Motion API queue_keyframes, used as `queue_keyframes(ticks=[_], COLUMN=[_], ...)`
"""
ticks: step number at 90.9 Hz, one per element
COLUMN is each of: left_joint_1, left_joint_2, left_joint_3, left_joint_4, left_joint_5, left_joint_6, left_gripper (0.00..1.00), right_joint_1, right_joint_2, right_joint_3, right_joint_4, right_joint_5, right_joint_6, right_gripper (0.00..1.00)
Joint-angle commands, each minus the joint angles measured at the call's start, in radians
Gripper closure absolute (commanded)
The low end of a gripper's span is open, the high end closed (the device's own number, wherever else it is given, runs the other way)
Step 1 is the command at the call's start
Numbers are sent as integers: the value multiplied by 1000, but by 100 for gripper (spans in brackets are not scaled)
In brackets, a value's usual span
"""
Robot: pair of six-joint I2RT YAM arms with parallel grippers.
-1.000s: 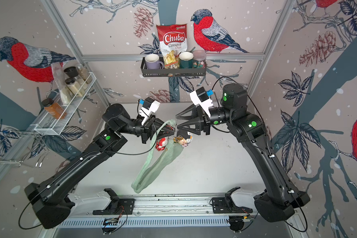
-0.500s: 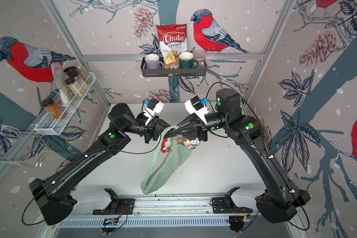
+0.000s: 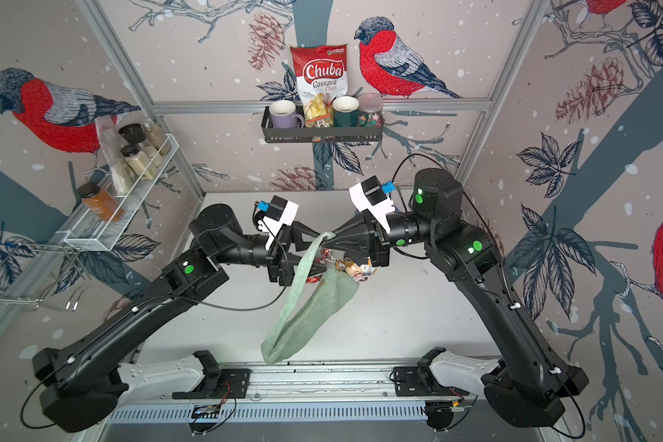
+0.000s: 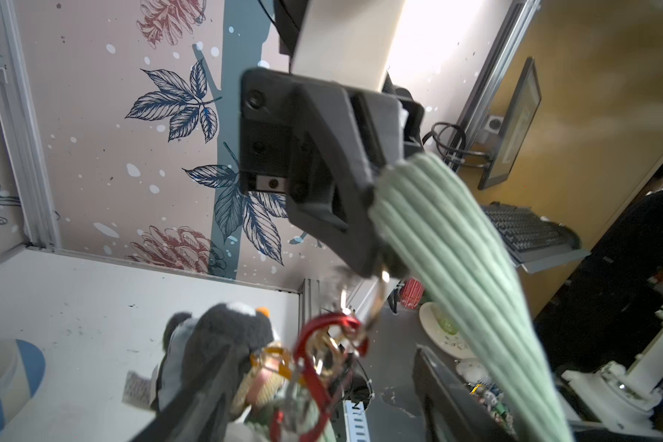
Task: Remove the decoration from the bag
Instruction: Adjust the bag.
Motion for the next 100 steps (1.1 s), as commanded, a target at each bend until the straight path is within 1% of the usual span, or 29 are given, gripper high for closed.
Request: queue_keyframes(ticks=[1,5,12,22,28,32,38,43,47,55,63,75,80,100], left_joint_1=[-31,-42,-54,-69,-84,-94,-100,-101,-100,-100,-101,-102,-101,-101], left_joint_2=[-26,-41,-58,-43,-38,-40,-37,-35,-38,-57,-70,-78,-79,-63], left_joint_3=[-16,-37,-61,-55,-58,-66,-74,-75,-76,-83,-83,-82,-81,-64], left_joint_4=[-96,-79,-43,-41,-35,-16,16,27,31,37,34,38,44,60], left_joint_5=[-240,-268,-273,-275,-304,-323,-318,-317,-327,-357,-375,-382,-379,-321], left_joint_6=[173,184,190,198,211,215,212,207,208,210,218,226,225,218], left_gripper=[28,28,28,28,28,28,28,32,37,39,38,34,34,33], right_joint_1=[2,2,4,5,6,6,8,9,8,9,8,10,11,18], right_joint_2=[-8,-9,-12,-12,-11,-13,-13,-13,-14,-13,-14,-10,-10,-4], right_joint_3=[14,15,17,24,26,26,26,26,27,29,27,25,23,25], right_joint_4=[53,52,52,52,52,52,52,51,49,39,37,36,36,36], right_joint_5=[10,12,15,18,18,16,16,16,16,17,16,16,19,14], right_joint_6=[48,50,56,69,72,74,77,78,78,76,77,82,82,91], right_gripper=[100,100,100,100,100,100,100,100,100,100,100,100,100,100])
